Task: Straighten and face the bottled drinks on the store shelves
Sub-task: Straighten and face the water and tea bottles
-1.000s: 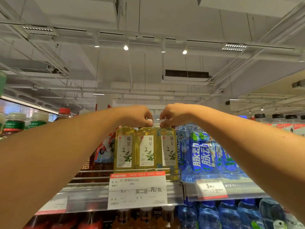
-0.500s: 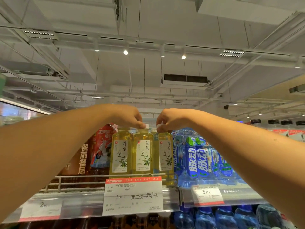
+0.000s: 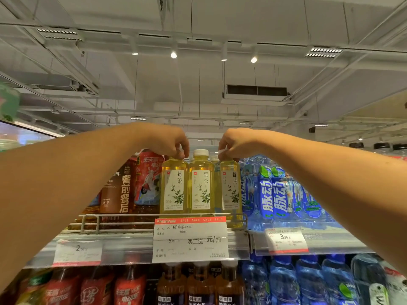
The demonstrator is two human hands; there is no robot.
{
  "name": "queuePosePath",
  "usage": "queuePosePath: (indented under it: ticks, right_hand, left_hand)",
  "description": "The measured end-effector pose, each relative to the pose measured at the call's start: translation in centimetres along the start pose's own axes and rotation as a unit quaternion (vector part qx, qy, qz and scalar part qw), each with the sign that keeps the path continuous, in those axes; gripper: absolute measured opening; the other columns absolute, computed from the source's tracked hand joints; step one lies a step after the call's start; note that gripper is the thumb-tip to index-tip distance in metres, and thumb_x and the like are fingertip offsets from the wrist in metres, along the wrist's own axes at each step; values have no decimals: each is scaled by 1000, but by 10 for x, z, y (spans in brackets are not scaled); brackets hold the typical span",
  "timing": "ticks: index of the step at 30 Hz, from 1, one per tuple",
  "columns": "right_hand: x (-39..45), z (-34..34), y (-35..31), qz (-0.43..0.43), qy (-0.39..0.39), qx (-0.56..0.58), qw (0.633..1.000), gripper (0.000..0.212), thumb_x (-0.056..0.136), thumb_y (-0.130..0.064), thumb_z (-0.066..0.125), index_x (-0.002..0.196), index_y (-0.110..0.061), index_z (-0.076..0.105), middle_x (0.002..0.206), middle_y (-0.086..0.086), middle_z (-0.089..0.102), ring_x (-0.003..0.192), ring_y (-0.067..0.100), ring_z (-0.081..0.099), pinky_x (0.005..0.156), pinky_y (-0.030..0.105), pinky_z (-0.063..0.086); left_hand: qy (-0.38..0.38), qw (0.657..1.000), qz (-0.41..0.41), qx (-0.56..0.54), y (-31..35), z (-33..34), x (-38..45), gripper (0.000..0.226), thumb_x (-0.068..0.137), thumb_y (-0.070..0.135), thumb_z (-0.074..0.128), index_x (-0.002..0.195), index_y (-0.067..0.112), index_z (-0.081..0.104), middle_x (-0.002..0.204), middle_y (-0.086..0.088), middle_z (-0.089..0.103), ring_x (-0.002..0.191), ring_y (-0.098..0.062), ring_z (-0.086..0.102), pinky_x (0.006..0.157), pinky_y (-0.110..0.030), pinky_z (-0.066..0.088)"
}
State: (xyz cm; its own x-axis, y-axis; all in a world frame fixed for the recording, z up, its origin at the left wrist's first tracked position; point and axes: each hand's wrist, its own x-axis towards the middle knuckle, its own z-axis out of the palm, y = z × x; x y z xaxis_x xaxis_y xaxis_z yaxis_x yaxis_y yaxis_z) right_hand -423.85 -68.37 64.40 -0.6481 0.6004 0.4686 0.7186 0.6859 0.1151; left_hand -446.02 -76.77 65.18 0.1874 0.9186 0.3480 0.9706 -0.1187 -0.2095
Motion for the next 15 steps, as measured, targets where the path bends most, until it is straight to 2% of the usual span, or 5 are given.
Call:
queuePosePath:
  ticks: [3, 9, 13, 15]
  right_hand:
    - [-1, -2, -4, 12, -6, -16, 1000, 27, 100, -36, 63, 110, -13, 72, 95, 1, 74, 86, 17, 71, 83, 35, 61]
    - [-2, -1, -11, 31, -2, -77, 996, 32, 100, -41, 62, 109, -13, 72, 90, 2, 75, 82, 19, 72, 81, 37, 60]
    - [-1, 2, -16, 44, 7, -96, 994, 34, 100, -41, 61, 111, -10, 71, 94, 5, 75, 84, 20, 72, 73, 30, 56]
    - [-1, 3, -18, 49, 11, -103, 993, 35, 100, -41, 61, 111, -9, 70, 94, 6, 74, 85, 21, 71, 70, 28, 52]
  left_hand:
    - [21, 1000, -3, 11, 2, 6, 0, 20, 101, 28, 60, 119, 29, 66, 109, 7, 64, 99, -11, 59, 86, -30, 46]
    - [42, 999, -16, 20, 6, 11, -3, 23, 101, 25, 58, 124, 25, 65, 99, 11, 60, 88, -6, 54, 77, -26, 41]
    - [43, 998, -26, 30, 11, 11, -4, 27, 102, 21, 57, 128, 20, 65, 126, 0, 65, 112, -17, 58, 92, -30, 46]
    - [43, 998, -30, 38, 14, 12, -3, 29, 102, 20, 56, 130, 20, 64, 131, -2, 63, 119, -21, 57, 98, -33, 46]
